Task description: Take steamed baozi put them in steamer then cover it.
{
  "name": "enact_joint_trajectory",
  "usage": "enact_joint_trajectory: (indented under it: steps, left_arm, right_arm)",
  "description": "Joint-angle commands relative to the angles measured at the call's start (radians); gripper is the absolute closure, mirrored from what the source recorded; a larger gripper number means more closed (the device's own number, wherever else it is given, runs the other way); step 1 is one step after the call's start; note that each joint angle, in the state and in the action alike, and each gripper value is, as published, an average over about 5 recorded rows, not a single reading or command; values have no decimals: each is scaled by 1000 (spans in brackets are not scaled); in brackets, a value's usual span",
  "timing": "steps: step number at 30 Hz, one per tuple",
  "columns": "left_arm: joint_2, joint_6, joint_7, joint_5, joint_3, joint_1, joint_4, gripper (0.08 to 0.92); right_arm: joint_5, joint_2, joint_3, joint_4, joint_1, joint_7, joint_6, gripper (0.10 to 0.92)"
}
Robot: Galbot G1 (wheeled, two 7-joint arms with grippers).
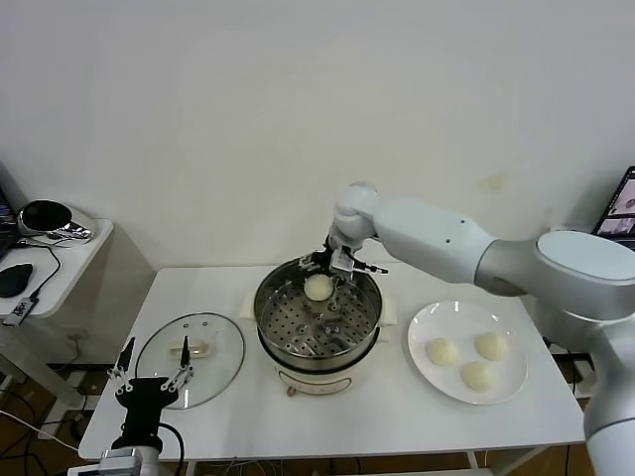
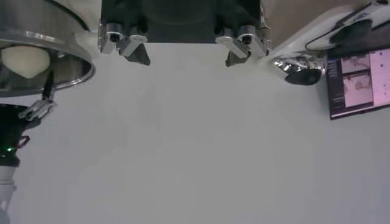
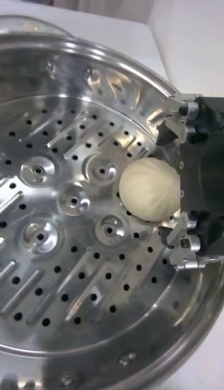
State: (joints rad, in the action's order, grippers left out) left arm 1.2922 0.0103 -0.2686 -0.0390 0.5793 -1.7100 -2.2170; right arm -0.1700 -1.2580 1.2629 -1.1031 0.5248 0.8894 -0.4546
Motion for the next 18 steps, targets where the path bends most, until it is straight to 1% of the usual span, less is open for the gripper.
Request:
enact_joint_trajectory:
  steps: [1,3,5,9,13,18]
  left_arm:
    - [-2,2,1,0,-1,0,-4,177]
    - [-4,4,1,0,-4,0,-8,177]
    - [-6,7,2,0,-8,1,-11,177]
    - [-12,17,4,2,-21,-1,-20,177]
    - [-16,28,4,3,-32,-4,-30,177]
    - [-18,32,4,16,-39,-7,-35,177]
  right_arm:
    - [371,98,88,-249,171,62,267,203]
    - [473,177,127,-380,247,89,404,202]
    - [526,260,165,-483,314,109,513,203]
    - [543,418,235,-608,407,131,663,203]
    - [519,570,269,-664,420,121,742,203]
    - [430,767,246,-691,312,98,769,203]
